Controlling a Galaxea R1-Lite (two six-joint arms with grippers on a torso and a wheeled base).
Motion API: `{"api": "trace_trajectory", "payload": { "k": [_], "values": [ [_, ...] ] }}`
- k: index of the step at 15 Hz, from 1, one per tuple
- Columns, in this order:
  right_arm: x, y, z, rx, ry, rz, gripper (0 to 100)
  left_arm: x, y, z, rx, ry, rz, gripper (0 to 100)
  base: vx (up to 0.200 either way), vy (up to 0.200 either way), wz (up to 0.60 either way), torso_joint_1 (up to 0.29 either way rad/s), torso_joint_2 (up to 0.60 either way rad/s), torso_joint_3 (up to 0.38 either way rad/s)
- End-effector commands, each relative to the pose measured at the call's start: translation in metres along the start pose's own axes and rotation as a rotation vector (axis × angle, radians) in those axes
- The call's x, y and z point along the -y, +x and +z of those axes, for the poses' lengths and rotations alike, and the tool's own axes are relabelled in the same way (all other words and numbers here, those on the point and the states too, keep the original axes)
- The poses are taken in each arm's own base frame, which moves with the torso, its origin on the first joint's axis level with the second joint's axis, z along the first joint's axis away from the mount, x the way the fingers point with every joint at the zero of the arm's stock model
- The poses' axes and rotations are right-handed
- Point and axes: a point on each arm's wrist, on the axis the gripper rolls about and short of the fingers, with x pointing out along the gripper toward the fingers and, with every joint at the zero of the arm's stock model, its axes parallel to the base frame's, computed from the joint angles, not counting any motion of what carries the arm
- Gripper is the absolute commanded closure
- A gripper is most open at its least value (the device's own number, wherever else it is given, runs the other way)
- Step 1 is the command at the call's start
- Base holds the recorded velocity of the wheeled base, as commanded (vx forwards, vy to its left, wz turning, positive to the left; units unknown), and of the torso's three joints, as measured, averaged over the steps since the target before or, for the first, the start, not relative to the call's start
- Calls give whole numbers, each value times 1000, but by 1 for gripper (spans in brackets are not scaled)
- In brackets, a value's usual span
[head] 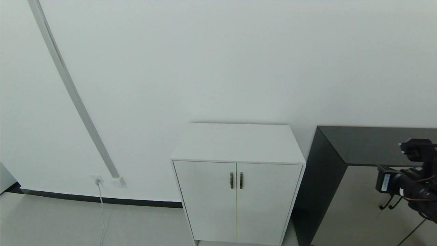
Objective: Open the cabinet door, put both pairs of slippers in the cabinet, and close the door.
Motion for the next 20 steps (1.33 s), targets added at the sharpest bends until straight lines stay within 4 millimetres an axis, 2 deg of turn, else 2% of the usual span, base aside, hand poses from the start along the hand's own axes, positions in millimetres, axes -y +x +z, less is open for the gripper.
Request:
{"api": "trace_trajectory", "payload": {
  "k": [1, 3, 8, 15, 20],
  "values": [
    [17, -36, 0, 52, 8, -42, 100, 0, 0, 0, -1, -1, 1, 100, 0, 0, 0, 0, 0, 0],
    [22, -57, -6, 63, 10, -45, 100, 0, 0, 0, -1, -1, 1, 100, 0, 0, 0, 0, 0, 0],
    [29, -96, -12, 59, 8, -30, 100, 0, 0, 0, -1, 1, 1, 100, 0, 0, 0, 0, 0, 0],
    [39, -160, -24, 41, 1, 71, 100, 0, 0, 0, -1, 1, 1, 100, 0, 0, 0, 0, 0, 0],
    [42, -188, -44, 24, -4, 187, 100, 0, 0, 0, -1, -1, 0, 100, 0, 0, 0, 0, 0, 0]
  ]
}}
